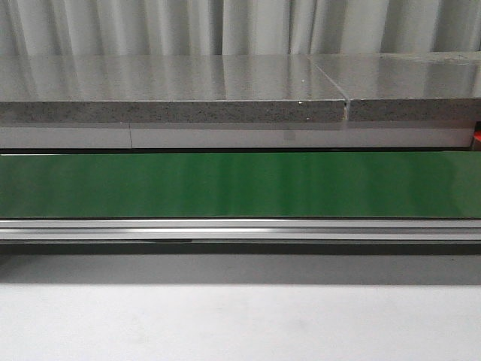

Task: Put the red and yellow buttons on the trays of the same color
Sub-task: 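Raise the right gripper back above the belt end, then move the left gripper over another red button beside the belt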

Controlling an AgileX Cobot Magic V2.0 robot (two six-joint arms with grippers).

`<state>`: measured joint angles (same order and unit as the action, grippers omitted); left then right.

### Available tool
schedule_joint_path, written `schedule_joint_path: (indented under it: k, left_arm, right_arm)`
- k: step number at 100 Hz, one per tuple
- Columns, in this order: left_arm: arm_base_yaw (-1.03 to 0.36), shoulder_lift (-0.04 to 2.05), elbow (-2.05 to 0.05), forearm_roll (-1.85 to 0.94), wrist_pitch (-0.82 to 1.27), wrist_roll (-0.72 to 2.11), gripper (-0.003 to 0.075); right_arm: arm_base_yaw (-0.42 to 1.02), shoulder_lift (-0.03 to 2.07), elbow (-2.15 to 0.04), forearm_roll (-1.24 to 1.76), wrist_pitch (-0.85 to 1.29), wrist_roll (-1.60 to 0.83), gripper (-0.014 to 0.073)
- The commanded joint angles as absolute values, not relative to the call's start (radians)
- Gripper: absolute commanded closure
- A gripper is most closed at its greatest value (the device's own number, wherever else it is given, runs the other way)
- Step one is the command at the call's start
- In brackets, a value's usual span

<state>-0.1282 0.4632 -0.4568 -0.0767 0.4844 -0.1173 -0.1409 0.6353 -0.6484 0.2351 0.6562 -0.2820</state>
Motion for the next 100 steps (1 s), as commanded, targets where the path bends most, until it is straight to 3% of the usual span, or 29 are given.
schedule_joint_path:
  k: [1, 45, 100]
  left_arm:
    - [-0.088, 0.536, -0.553, -0.005, 0.422, -0.232, 0.008]
    - [0.274, 1.009, -0.888, -0.049, 0.586, -0.285, 0.008]
    - [0.38, 1.413, -0.952, -0.099, 0.559, -0.285, 0.008]
  right_arm:
    - [-0.141, 0.633, -0.673, 0.239, 0.585, -0.293, 0.0662]
    - [-0.141, 0.633, -0.673, 0.239, 0.585, -0.293, 0.0662]
    - [-0.141, 0.633, -0.673, 0.239, 0.585, -0.293, 0.0662]
